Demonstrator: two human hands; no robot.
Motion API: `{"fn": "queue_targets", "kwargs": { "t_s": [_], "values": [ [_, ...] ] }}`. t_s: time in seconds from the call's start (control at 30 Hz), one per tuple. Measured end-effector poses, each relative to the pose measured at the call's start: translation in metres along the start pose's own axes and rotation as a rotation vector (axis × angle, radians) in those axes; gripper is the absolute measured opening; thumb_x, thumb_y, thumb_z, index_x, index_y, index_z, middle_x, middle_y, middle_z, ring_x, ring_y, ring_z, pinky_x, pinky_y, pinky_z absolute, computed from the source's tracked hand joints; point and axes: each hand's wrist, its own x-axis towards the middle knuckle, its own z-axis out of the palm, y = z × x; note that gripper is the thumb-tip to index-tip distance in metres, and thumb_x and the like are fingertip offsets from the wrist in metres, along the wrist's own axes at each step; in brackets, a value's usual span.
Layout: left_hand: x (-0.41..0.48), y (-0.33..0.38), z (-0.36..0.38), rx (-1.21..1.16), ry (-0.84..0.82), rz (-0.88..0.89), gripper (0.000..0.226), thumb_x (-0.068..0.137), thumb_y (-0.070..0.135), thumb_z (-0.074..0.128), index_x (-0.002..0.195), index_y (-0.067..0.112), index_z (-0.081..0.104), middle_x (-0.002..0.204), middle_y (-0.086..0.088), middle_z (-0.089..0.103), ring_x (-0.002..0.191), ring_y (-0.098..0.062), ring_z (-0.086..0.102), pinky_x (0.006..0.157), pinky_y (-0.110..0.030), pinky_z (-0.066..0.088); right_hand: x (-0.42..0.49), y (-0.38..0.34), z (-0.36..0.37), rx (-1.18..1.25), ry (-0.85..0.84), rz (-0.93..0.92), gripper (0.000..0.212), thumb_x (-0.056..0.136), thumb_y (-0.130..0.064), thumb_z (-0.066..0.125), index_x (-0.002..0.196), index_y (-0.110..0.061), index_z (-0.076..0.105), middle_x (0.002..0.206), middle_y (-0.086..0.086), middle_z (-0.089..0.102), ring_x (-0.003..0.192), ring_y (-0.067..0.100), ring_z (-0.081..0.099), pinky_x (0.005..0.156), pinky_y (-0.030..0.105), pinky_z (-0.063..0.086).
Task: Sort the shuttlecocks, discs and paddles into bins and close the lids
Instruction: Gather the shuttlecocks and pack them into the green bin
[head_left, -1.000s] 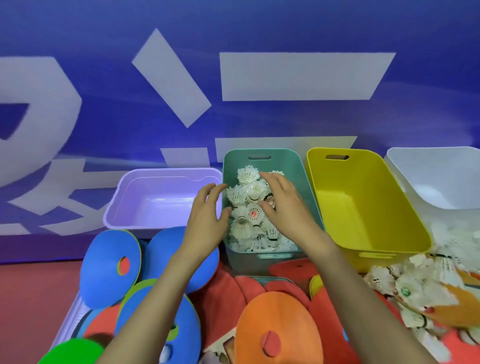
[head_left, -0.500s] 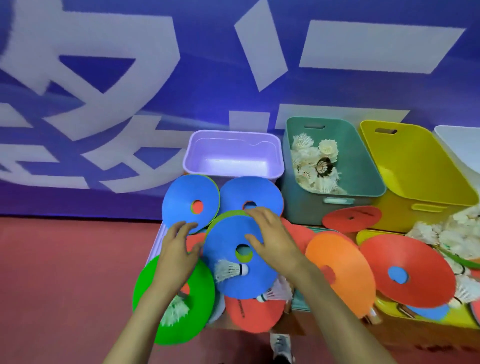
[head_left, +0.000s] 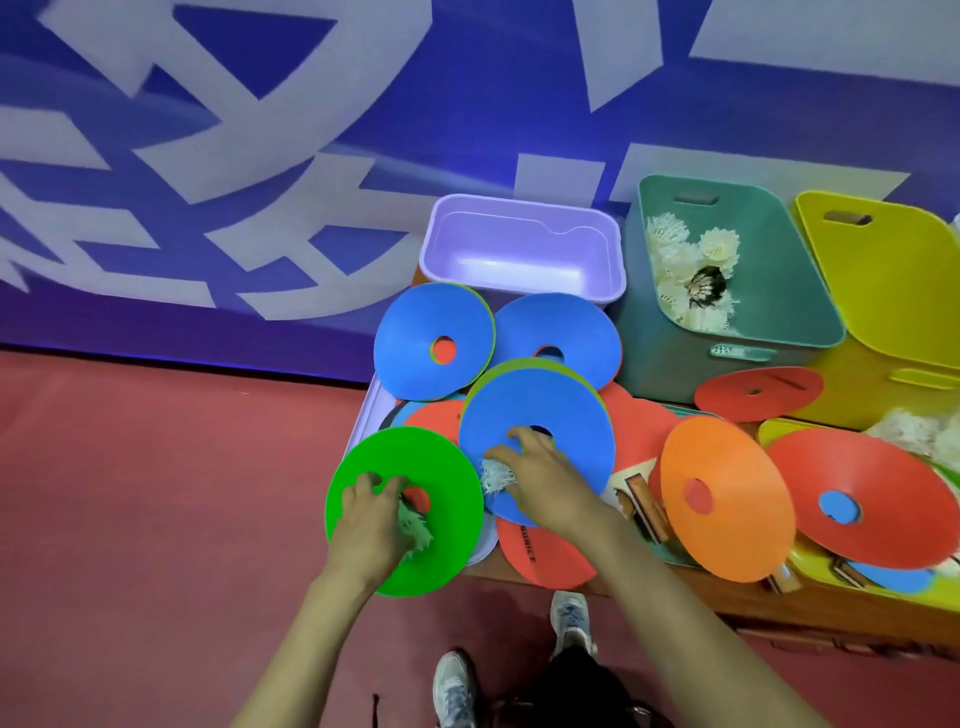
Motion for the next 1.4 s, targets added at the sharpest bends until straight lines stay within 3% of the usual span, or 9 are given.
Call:
{"fn": "queue_targets", "kwargs": {
  "t_s": [0.1,0.27,0.43,0.67,0.87,0.97,1.1,1.2,1.4],
  "values": [
    [0.002,-0.002,0.006,-0.044,0.102,0.018,0.042,0.084,0.002,0.052,0.124,0.015,0.055,0.121,-0.012,0.051,0.109,-0.033,0.053,0.089,-0.038,0.043,0.001,0.003,0.004,-0.022,0.016,0.006,0.047,0.087,0.0,0.05,0.129,-0.021,0.045,0.147,0.006,0.024,0.133,0.028,0.028,0.093,0.038,0.037],
    [0.007,0.006,0.004,-0.327,0.292,0.013,0.029,0.081,-0.004,0.054,0.108,0.007,0.058,0.1,-0.012,0.064,0.091,-0.035,0.061,0.077,-0.04,0.049,0.001,0.013,0.012,0.008,0.125,0.009,0.019,0.088,-0.005,0.051,0.106,-0.01,0.051,0.119,0.006,0.043,0.108,0.028,0.044,0.064,0.037,0.036],
    [0.001,0.044,-0.016,-0.591,0.432,0.102,0.027,0.083,-0.003,0.059,0.09,0.013,0.039,0.072,0.004,0.052,0.066,-0.031,0.058,0.059,-0.04,0.045,-0.007,0.024,-0.003,0.229,0.336,-0.001,0.009,0.089,-0.008,0.056,0.098,-0.008,0.053,0.119,0.003,0.047,0.097,0.028,0.053,0.073,0.039,0.047],
    [0.024,0.106,-0.05,-0.569,0.557,0.365,0.016,0.088,0.0,0.057,0.089,0.012,0.067,0.095,-0.004,0.066,0.084,-0.017,0.061,0.076,-0.03,0.048,-0.024,0.045,-0.065,0.452,0.717,-0.061,0.003,0.088,-0.005,0.058,0.091,-0.006,0.058,0.122,0.007,0.05,0.109,0.015,0.05,0.091,0.026,0.041],
    [0.051,0.204,-0.078,-0.539,0.527,0.538,0.027,0.09,0.001,0.051,0.112,0.007,0.064,0.112,-0.006,0.06,0.09,-0.018,0.059,0.077,-0.011,0.042,-0.03,0.102,-0.124,0.442,0.933,0.013,0.008,0.083,-0.001,0.06,0.088,-0.007,0.057,0.123,0.009,0.05,0.106,0.013,0.049,0.089,0.025,0.04],
    [0.068,0.264,-0.088,-0.504,0.509,0.598,0.029,0.09,0.002,0.051,0.116,0.004,0.062,0.118,-0.011,0.058,0.101,-0.024,0.058,0.084,-0.019,0.043,-0.034,0.145,-0.154,0.422,1.014,0.06,0.009,0.083,-0.001,0.061,0.089,-0.008,0.058,0.123,0.01,0.05,0.11,0.012,0.047,0.091,0.029,0.043],
    [0.098,0.338,-0.092,-0.472,0.419,0.634,0.032,0.091,0.006,0.05,0.122,0.002,0.057,0.122,-0.015,0.054,0.106,-0.029,0.057,0.092,-0.035,0.046,-0.036,0.207,-0.193,0.382,1.026,0.161,0.007,0.085,-0.007,0.064,0.09,-0.008,0.059,0.118,0.008,0.053,0.105,0.014,0.05,0.087,0.025,0.038],
    [0.122,0.384,-0.089,-0.362,0.336,0.59,0.038,0.094,0.013,0.049,0.13,0.003,0.049,0.132,-0.015,0.048,0.116,-0.029,0.051,0.099,-0.033,0.04,-0.027,0.254,-0.215,0.302,0.985,0.202,0.01,0.082,-0.009,0.069,0.085,-0.008,0.06,0.106,0.01,0.058,0.102,0.029,0.052,0.08,0.018,0.028],
    [0.174,0.435,-0.072,-0.053,0.098,0.425,0.034,0.097,0.014,0.043,0.127,-0.001,0.046,0.137,-0.017,0.04,0.12,-0.031,0.045,0.099,-0.031,0.033,0.012,0.316,-0.231,0.3,0.757,0.291,0.01,0.085,-0.016,0.065,0.091,-0.009,0.061,0.105,0.007,0.058,0.103,0.024,0.047,0.082,0.023,0.031]
  ]
}}
